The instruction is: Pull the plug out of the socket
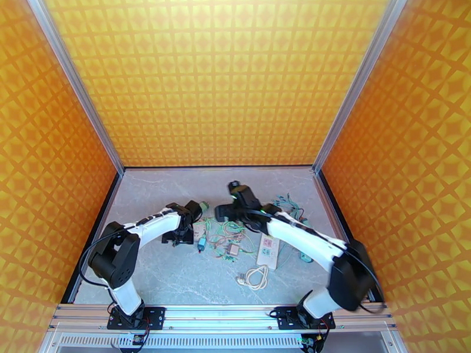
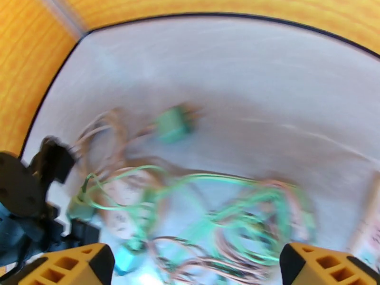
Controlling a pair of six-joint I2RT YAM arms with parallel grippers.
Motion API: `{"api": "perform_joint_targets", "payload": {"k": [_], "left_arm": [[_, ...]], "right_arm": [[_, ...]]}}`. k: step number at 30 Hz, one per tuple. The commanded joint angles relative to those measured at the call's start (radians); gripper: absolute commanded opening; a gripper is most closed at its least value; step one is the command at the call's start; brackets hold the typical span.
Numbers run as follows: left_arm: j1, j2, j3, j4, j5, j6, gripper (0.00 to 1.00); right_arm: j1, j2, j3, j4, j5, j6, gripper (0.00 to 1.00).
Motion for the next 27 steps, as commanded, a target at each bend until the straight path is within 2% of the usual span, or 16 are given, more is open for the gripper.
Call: {"api": "perform_joint_targets", "payload": {"k": [1, 4, 6, 10, 11, 14, 16, 18, 20, 23, 27], "left_arm": [[0.002, -0.122, 0.023, 0.019, 0.069, 0.004, 0.99], [0.033, -0.257, 0.006, 0.057, 0.109, 0.002, 0.99], [0.087, -0.348, -0.011, 0.083, 0.109, -0.003, 0.99], [0.280, -0.518, -0.104, 0.202, 0.079, 0.019, 0.99], [0.353, -0.556, -0.145, 0.254, 0.072, 0.035, 0.99], [0.506, -0.635, -0.306, 0.472, 0.066, 0.150, 0.99], [0.571, -0.635, -0.396, 0.635, 0.031, 0.251, 0.99], [0.632, -0.600, -0.471, 0.792, -0.016, 0.301, 0.99], [0.684, -0.529, -0.505, 0.902, -0.018, 0.320, 0.99], [0.709, -0.426, -0.541, 1.067, -0.018, 0.382, 0.99], [0.709, -0.332, -0.639, 1.399, -0.011, 0.429, 0.99]], "right_arm": [[-0.028, -0.094, -0.075, -0.015, 0.248, 0.024, 0.99], [-0.063, -0.169, -0.137, -0.011, 0.384, 0.015, 0.99], [-0.075, -0.194, -0.180, 0.011, 0.500, -0.032, 0.98], [-0.086, -0.233, -0.283, 0.131, 0.707, -0.147, 0.98], [-0.100, -0.246, -0.320, 0.177, 0.747, -0.167, 0.99], [-0.158, -0.278, -0.407, 0.323, 0.734, -0.228, 0.98], [-0.189, -0.269, -0.475, 0.459, 0.777, -0.275, 0.98], [-0.234, -0.228, -0.546, 0.616, 0.761, -0.350, 0.99], [-0.283, -0.160, -0.579, 0.720, 0.695, -0.375, 0.98], [-0.339, -0.054, -0.626, 0.896, 0.560, -0.418, 0.98], [-0.364, 0.006, -0.664, 1.140, 0.460, -0.510, 0.98]]}}
